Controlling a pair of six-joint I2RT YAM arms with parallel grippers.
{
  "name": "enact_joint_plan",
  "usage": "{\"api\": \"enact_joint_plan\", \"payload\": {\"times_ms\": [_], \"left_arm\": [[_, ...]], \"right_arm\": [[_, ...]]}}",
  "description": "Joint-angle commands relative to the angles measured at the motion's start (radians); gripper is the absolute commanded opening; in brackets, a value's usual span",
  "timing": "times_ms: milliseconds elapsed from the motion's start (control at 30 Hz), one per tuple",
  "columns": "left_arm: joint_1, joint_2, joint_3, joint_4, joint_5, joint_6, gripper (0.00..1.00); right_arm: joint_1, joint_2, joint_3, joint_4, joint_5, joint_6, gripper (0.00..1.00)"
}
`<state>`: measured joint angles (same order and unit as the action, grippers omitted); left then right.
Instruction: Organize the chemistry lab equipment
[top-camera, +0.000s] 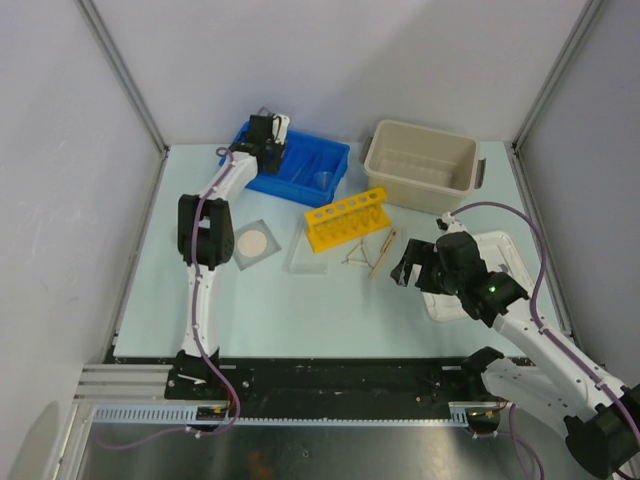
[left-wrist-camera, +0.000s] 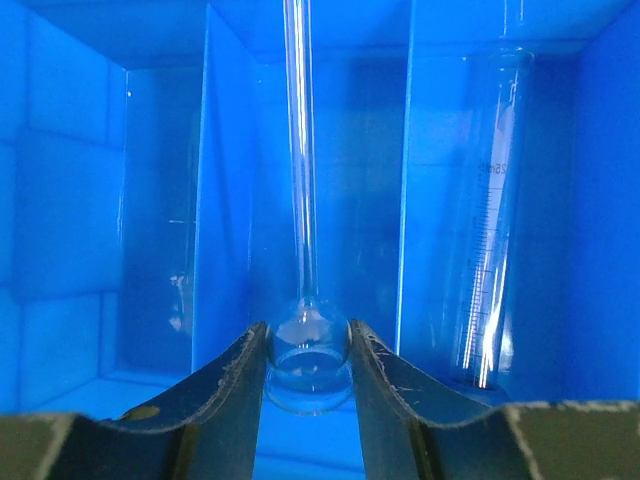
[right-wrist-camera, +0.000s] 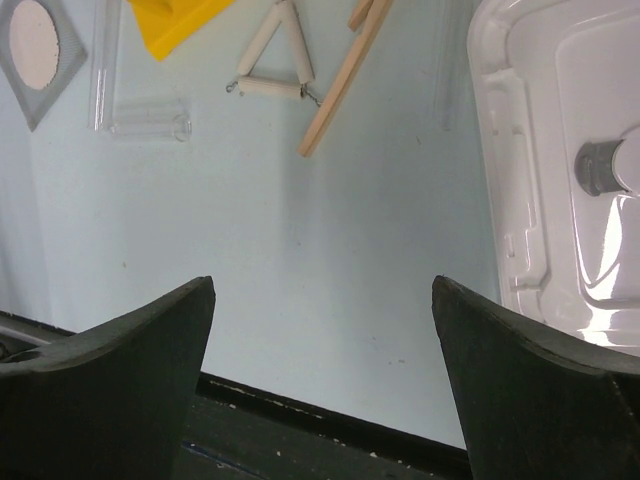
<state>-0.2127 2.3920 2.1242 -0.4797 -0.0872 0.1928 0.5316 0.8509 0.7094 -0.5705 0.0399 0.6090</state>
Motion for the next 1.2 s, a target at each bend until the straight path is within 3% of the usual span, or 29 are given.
{"api": "enact_joint_plan", "payload": {"times_ms": [0,433,733,1167], "left_arm": [[0.004,0.002,0.013,0.025,-0.005,0.074,0.45],[0.002,-0.016,-0.016,0.025,-0.017,0.071,0.48],[0.003,-0.030,-0.020,0.025,-0.027,0.052,0.43],[0.002,0.076,0.161,0.042,-0.055,0.022,0.47]], "right_arm": [[-0.010,0.004,0.042,0.024,0.005,-0.015,0.95],[-0.019,0.018,0.042,0.022,0.002,-0.026,0.96],[-0.022,-0.009,0.042,0.010,0.000,-0.018,0.96],[-0.030,0.018,0.042,0.031,0.001,-0.031,0.96]]}}
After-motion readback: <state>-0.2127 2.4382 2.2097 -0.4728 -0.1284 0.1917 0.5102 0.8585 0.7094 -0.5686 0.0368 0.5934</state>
